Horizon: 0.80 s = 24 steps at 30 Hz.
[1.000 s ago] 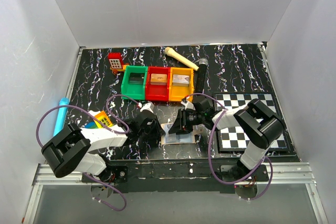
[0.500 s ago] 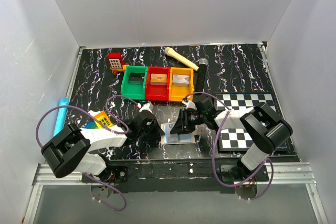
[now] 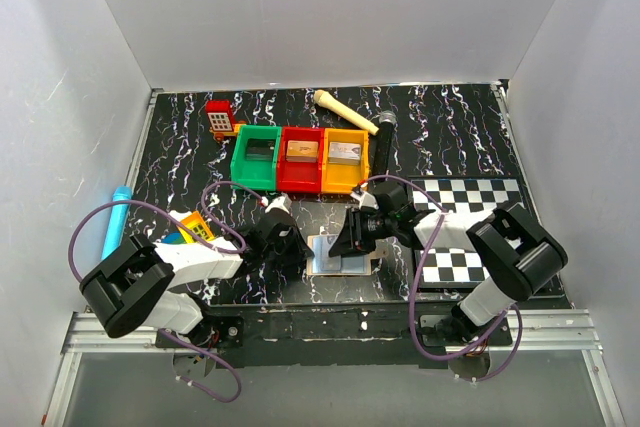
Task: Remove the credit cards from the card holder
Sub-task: Remove the credit card from the card holder.
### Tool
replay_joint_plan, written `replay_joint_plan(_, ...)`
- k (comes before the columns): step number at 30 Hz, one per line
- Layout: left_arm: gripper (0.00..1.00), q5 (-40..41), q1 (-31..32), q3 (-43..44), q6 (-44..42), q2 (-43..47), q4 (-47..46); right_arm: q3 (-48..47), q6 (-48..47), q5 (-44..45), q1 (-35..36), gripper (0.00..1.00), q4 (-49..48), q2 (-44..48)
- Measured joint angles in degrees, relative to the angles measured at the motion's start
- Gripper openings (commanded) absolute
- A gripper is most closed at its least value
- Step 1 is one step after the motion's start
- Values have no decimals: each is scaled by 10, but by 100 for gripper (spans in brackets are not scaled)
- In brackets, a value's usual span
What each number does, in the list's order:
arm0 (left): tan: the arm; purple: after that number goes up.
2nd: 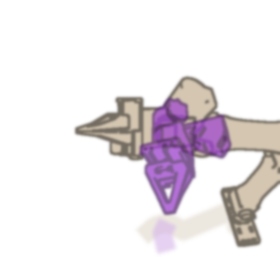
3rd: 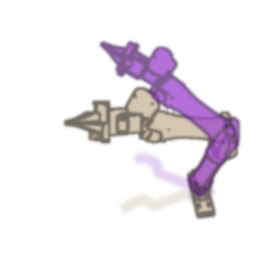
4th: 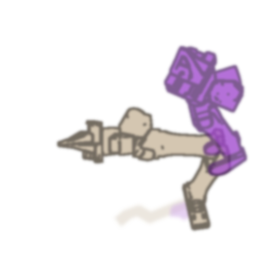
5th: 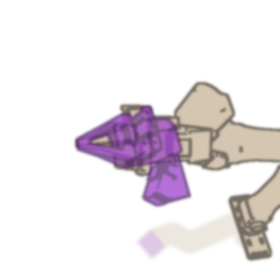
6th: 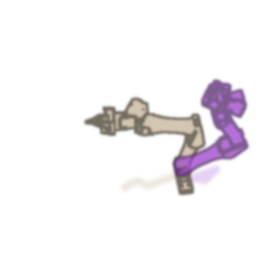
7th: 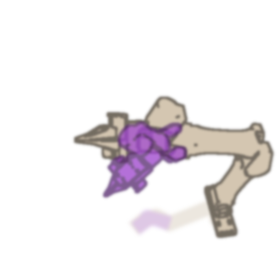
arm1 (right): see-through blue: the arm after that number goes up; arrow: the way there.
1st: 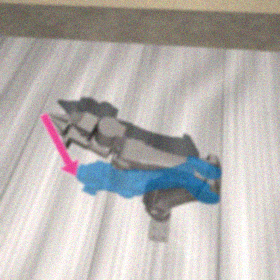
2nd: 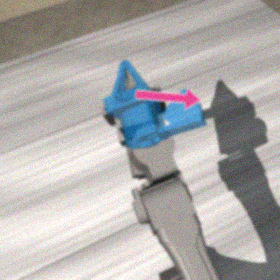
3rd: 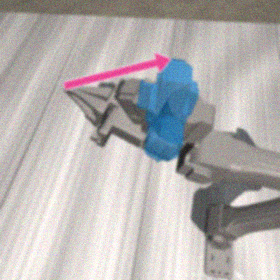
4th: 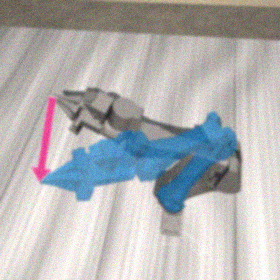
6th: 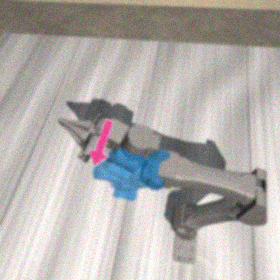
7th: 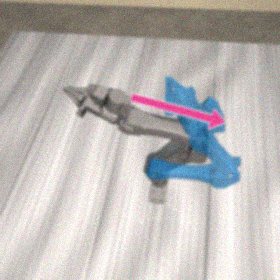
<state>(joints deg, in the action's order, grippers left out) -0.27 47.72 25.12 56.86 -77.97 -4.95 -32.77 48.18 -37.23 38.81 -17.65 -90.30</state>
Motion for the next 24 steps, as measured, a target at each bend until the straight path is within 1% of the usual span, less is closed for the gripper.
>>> replay_joint_plan(13,0,-5,-3,0,2,-1,0,8,-5,5,-9,32,13,20)
replay_joint_plan(24,0,-7,-4,0,3,-2,-1,17,-10,7,-17,27,17,31)
